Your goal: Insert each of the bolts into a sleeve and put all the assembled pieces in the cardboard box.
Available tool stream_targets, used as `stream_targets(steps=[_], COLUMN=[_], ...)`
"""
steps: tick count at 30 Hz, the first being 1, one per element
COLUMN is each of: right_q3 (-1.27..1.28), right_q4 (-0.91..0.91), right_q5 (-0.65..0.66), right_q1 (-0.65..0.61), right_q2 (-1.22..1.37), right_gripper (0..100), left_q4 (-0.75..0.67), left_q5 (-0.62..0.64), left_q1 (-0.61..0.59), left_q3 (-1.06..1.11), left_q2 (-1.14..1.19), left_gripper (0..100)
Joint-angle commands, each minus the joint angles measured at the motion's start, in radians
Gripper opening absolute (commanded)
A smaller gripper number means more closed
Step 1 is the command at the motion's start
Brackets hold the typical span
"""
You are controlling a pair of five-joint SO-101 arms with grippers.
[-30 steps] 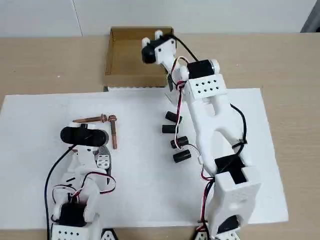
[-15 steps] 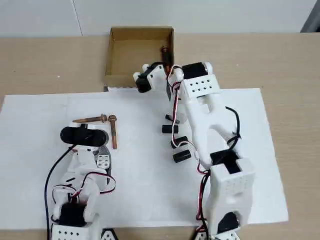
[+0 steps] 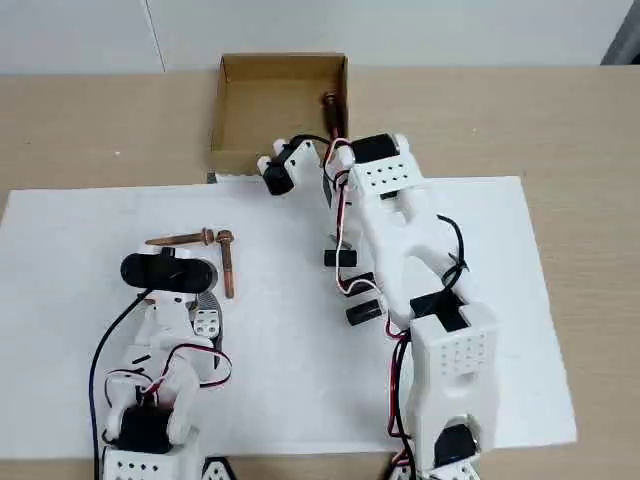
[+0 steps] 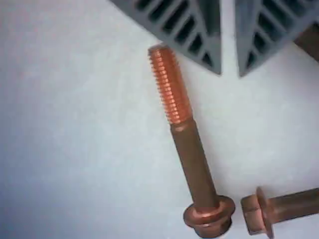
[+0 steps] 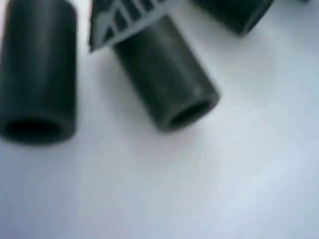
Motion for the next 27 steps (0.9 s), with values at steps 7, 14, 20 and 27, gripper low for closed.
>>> stream_targets(steps=[7, 14, 20, 27], right_q3=[-0.049, -0.049, -0.051, -0.051], right_q4=[-0.05, -0.064, -0.022, 0.082], right_q5=[0.014, 0.009, 0.008, -0.084], right_q1=[-0.002, -0.012, -0.013, -0.012], right_q2=[0.073, 0.131, 0.096, -0.085], right_gripper=[13.9, 0.9, 0.2, 0.2], left_q4=[-0.003, -0.003, -0.003, -0.003], left_q5=[-0.002, -0.002, -0.002, -0.002], left_q1=[-0.005, -0.005, -0.005, -0.005], left_q3=[-0.005, -0.005, -0.005, -0.005], left_q2=[-0.008, -0.008, -0.008, -0.008], left_gripper=[1, 1, 1, 1])
